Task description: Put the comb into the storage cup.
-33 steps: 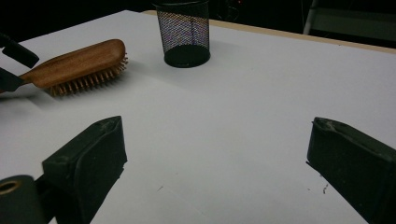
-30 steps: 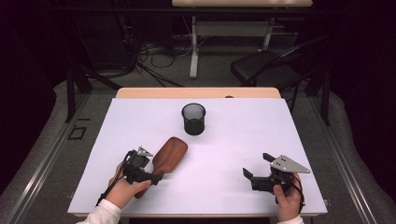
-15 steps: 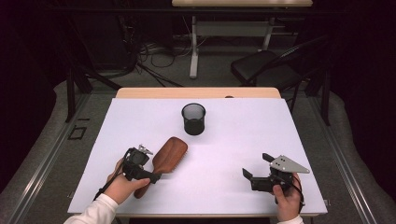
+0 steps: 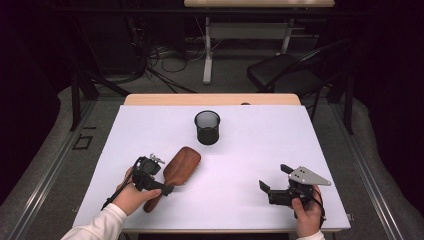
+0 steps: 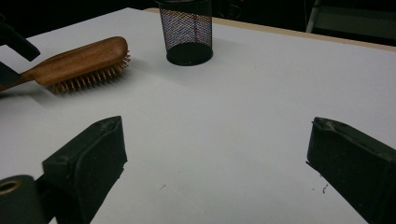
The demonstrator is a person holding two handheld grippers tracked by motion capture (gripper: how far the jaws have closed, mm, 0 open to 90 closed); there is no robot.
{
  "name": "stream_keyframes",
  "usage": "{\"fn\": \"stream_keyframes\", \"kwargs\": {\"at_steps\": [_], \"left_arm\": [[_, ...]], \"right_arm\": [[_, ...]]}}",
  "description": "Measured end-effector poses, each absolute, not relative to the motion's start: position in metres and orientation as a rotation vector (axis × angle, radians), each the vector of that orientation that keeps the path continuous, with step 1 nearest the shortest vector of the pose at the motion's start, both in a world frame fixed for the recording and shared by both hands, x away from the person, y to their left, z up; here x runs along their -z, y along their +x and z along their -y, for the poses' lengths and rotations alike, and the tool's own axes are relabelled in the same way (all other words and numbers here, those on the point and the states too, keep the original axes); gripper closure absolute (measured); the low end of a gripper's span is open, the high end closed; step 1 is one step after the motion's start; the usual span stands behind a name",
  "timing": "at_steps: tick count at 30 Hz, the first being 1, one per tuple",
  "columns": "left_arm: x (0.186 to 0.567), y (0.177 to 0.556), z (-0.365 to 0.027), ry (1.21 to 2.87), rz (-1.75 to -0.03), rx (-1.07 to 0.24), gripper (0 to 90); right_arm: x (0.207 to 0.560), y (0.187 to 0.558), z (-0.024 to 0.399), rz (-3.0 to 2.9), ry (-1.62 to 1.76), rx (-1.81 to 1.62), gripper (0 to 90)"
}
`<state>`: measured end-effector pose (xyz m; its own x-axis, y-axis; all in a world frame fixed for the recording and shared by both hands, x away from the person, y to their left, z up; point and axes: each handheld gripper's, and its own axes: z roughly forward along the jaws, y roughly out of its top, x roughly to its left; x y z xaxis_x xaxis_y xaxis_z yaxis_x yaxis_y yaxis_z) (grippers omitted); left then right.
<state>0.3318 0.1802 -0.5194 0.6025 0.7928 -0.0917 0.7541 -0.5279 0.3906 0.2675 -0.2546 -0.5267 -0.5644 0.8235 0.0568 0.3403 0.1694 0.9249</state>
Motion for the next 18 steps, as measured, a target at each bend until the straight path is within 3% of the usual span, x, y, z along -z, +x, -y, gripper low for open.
{"fn": "stream_keyframes", "kwargs": {"at_steps": [18], "left_arm": [[0.5145, 0.338, -0.1704, 2.495, -1.214, -0.097, 0.7]], "right_arm": [[0.5271, 0.2676, 0.2542, -1.992, 1.095, -1.382, 4.3]]}}
